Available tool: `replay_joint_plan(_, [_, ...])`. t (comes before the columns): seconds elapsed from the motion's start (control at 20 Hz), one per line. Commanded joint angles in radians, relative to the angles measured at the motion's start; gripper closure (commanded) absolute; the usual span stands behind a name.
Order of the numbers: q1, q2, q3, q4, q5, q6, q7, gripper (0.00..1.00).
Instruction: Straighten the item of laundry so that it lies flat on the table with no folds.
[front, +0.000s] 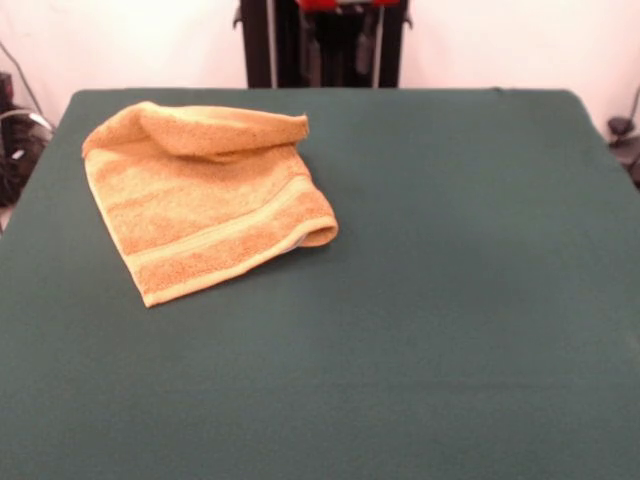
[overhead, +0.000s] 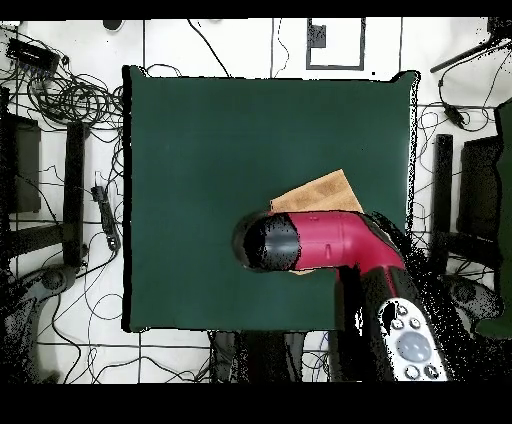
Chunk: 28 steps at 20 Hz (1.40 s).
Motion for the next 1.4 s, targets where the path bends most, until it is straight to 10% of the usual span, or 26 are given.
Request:
replay_joint_plan(0.05, [0.09, 0.235, -0.062, -0.064, 0.045, -0.122, 0.325, 0.0])
replay_joint_plan(0.7, [0.165, 0.494, -0.147, -0.269, 0.062, -0.248, 0.256, 0.0])
replay_joint_plan(1.4, [0.165, 0.494, -0.182, -0.279, 0.084, -0.228, 0.212, 0.0])
